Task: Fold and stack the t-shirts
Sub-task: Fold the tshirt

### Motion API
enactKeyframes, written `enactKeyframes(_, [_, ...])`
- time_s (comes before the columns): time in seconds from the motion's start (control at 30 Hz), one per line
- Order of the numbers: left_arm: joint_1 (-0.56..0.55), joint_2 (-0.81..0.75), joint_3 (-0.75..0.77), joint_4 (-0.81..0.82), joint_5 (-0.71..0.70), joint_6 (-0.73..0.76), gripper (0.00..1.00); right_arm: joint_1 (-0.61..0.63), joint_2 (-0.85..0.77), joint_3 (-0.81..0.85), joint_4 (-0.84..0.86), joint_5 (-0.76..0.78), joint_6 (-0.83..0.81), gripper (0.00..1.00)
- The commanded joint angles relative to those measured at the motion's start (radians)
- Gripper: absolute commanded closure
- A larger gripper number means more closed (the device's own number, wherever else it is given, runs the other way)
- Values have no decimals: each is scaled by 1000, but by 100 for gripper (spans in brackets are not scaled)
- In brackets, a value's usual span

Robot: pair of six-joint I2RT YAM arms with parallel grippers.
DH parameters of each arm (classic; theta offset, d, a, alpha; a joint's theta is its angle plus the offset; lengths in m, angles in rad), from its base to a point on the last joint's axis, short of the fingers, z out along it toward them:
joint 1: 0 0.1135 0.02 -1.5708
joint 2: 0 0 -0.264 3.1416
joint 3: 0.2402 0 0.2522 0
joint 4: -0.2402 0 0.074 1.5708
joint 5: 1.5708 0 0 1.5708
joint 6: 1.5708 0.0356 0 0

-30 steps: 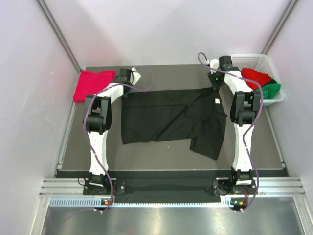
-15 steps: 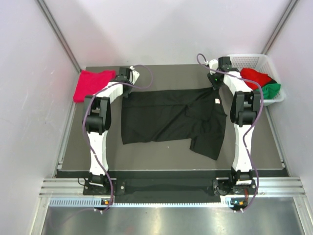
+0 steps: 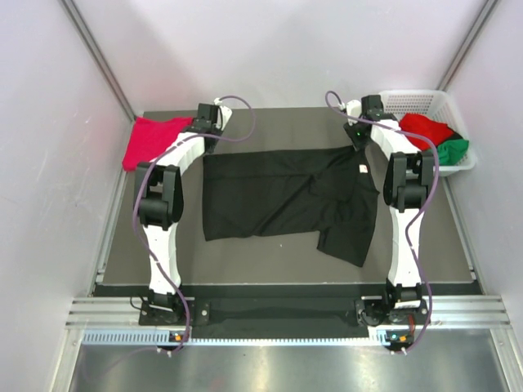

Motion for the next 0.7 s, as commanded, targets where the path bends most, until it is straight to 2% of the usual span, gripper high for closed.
enactKeyframes(0.0, [0, -37, 28, -26, 61, -29, 60, 30, -46, -17, -31, -9, -6, 68])
enactKeyframes(0.3, [13, 21, -4, -94, 150, -61, 55, 39, -60, -29, -37, -6, -19, 68])
enactKeyframes(0.67, [32, 86, -7, -74, 117, -33, 59, 39, -63, -44, -37, 0, -26, 68])
